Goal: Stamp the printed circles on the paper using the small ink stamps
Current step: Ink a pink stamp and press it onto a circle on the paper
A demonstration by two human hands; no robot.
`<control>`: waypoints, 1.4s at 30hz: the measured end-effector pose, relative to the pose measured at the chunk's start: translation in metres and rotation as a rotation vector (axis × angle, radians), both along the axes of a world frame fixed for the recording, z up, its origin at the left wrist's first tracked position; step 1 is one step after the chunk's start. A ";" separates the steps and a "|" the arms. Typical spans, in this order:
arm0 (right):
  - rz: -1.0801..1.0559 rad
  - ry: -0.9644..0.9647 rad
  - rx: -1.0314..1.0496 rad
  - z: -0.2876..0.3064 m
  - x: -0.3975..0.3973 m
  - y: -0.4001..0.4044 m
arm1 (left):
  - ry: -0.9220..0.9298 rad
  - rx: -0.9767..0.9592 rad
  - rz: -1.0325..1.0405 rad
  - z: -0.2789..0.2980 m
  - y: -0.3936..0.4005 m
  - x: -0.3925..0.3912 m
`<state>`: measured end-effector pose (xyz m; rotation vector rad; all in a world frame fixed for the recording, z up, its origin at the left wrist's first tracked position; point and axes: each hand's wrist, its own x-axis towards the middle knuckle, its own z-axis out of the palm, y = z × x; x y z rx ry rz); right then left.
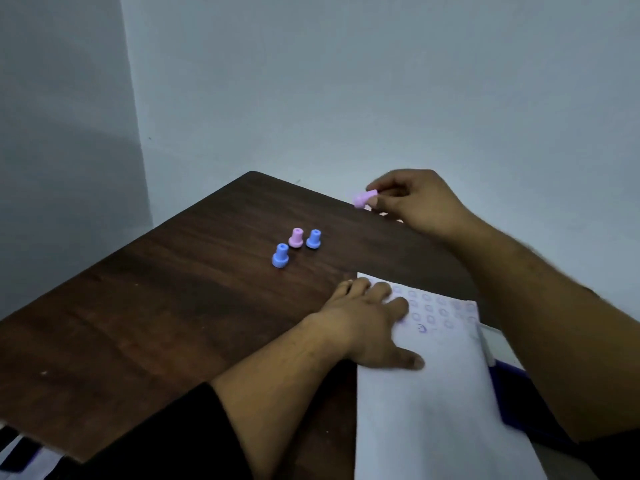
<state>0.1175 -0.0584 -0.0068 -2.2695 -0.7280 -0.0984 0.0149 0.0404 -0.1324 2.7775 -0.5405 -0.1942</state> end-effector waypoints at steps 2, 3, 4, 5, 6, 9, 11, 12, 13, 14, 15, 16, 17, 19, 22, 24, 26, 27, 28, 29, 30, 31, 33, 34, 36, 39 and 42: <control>-0.016 0.110 0.143 -0.003 -0.012 -0.042 | -0.015 0.001 0.022 -0.001 -0.001 0.000; -0.036 0.153 0.204 -0.006 -0.019 -0.064 | -0.021 0.003 0.020 -0.002 -0.002 0.001; -0.062 0.192 0.267 -0.011 -0.026 -0.084 | -0.036 0.006 0.020 -0.003 -0.002 0.002; -0.094 0.230 0.338 -0.015 -0.034 -0.105 | -0.049 0.005 0.017 -0.005 -0.002 0.004; -0.127 0.268 0.418 -0.019 -0.043 -0.126 | -0.056 -0.005 0.017 -0.007 -0.003 0.005; -0.235 0.299 0.584 -0.035 -0.070 -0.180 | -0.062 -0.001 0.015 -0.008 -0.003 0.008; -0.307 0.266 0.577 -0.046 -0.091 -0.211 | -0.066 0.010 0.016 -0.010 -0.004 0.010; -0.337 0.247 0.542 -0.051 -0.100 -0.223 | -0.070 0.012 0.019 -0.010 -0.003 0.011; -0.369 0.223 0.491 -0.056 -0.110 -0.234 | -0.072 0.017 0.017 -0.011 -0.004 0.012; -0.395 0.196 0.434 -0.061 -0.118 -0.242 | -0.068 0.019 0.019 -0.011 -0.004 0.013; -0.416 0.173 0.388 -0.065 -0.125 -0.247 | -0.066 0.020 0.019 -0.011 -0.004 0.013; -0.433 0.155 0.359 -0.069 -0.131 -0.250 | -0.060 0.023 0.019 -0.011 -0.004 0.013; -0.445 0.138 0.342 -0.074 -0.135 -0.250 | -0.055 0.024 0.018 -0.011 -0.003 0.013; -0.462 0.087 0.319 -0.083 -0.139 -0.247 | -0.049 0.023 0.023 -0.011 -0.004 0.014; -0.479 -0.027 0.245 -0.098 -0.141 -0.240 | -0.048 0.033 0.025 -0.011 -0.005 0.014; -0.470 -0.132 0.136 -0.109 -0.143 -0.236 | -0.035 0.041 0.025 -0.010 -0.006 0.014; -0.438 -0.220 0.054 -0.117 -0.144 -0.234 | -0.024 0.049 0.024 -0.010 -0.005 0.014; -0.419 -0.245 0.038 -0.120 -0.145 -0.233 | -0.020 0.051 0.023 -0.009 -0.005 0.014; -0.404 -0.256 0.035 -0.122 -0.145 -0.232 | -0.016 0.053 0.023 -0.009 -0.005 0.015; -0.396 -0.261 0.033 -0.124 -0.145 -0.232 | -0.013 0.055 0.024 -0.009 -0.006 0.015; -0.393 -0.265 0.023 -0.125 -0.145 -0.232 | -0.012 0.057 0.023 -0.009 -0.006 0.015; -0.394 -0.269 0.003 -0.126 -0.145 -0.232 | -0.012 0.057 0.023 -0.009 -0.006 0.014; -0.402 -0.273 -0.033 -0.127 -0.144 -0.232 | -0.013 0.054 0.021 -0.009 -0.006 0.014; -0.407 -0.275 -0.043 -0.127 -0.144 -0.232 | -0.014 0.052 0.020 -0.009 -0.006 0.013; -0.415 -0.293 -0.070 -0.127 -0.145 -0.230 | -0.014 0.049 0.013 -0.008 -0.006 0.013; -0.433 -0.334 -0.120 -0.128 -0.147 -0.227 | -0.010 0.047 0.009 -0.006 -0.005 0.011; -0.456 -0.310 -0.124 -0.127 -0.147 -0.225 | -0.015 0.051 0.006 -0.003 -0.004 0.009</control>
